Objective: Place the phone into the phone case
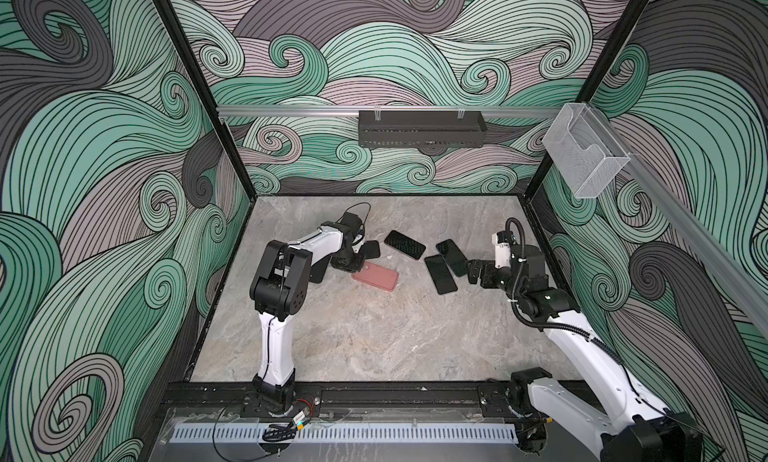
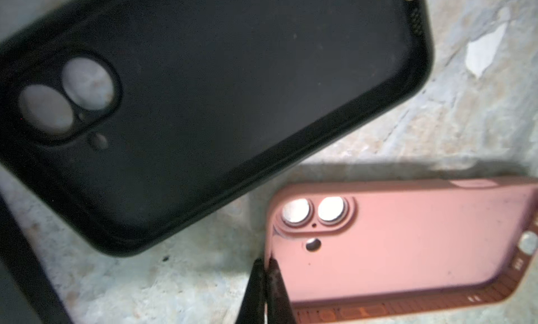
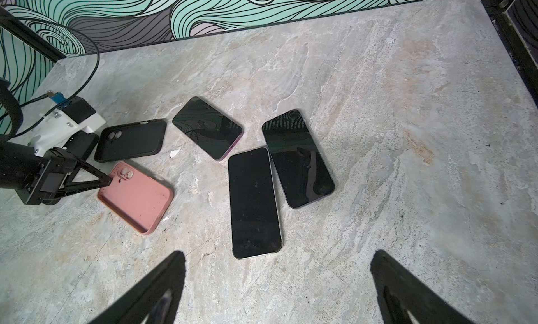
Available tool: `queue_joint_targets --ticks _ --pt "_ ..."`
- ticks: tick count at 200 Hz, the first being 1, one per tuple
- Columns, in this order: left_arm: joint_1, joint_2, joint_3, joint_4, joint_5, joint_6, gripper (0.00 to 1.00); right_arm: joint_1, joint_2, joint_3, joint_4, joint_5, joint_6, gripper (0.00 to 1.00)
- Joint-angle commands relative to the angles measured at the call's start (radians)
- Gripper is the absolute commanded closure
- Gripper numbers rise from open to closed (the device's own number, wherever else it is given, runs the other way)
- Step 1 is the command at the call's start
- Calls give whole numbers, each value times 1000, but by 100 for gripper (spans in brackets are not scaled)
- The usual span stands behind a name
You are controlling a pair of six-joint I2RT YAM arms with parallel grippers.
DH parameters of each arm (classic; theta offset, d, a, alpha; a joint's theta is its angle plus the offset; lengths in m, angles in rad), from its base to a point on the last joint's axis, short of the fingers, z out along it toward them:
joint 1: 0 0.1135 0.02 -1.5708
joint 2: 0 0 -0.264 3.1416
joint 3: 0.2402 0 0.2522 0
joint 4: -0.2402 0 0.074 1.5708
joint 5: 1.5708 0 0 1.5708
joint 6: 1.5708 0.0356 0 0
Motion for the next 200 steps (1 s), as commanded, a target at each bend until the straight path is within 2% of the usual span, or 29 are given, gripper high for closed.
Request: queue_joint_targets --ticks 1,65,120,158,200 --pt "-35 -51 -13 -75 -36 -106 100 6 -14 12 -1 1 12 1" --pt "-97 -196 -104 -110 -50 -410 100 6 14 36 -29 6 10 2" --pt "-197 -259 -160 -105 -71 -603 100 6 37 37 -34 -2 16 2" --pt "-252 -254 -183 -86 -114 -675 100 8 48 36 -31 -13 18 2" --pt "-284 -230 -188 -74 -154 -684 100 7 60 40 -31 -17 16 2"
